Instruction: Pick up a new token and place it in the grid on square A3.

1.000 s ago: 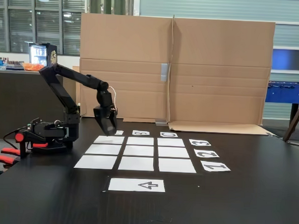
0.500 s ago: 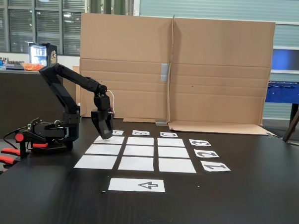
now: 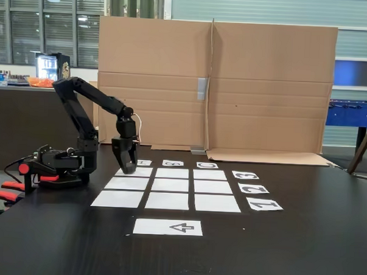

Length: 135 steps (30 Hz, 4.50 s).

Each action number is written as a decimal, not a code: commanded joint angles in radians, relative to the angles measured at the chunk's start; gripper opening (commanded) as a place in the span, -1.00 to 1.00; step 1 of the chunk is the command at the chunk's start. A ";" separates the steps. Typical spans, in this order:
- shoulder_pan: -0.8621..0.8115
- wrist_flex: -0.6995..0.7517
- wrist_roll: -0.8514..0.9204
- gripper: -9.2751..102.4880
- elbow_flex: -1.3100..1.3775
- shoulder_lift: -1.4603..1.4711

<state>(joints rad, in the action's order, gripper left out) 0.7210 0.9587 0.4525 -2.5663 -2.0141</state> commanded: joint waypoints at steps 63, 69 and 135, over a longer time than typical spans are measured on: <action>-0.146 0.287 -0.101 -0.04 0.342 -0.331; -0.270 0.319 -0.241 -0.04 0.571 -0.314; -0.676 0.588 -0.514 -0.03 0.522 -1.266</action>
<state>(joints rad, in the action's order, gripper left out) 0.0399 1.5662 -0.0522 -2.0049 -3.2797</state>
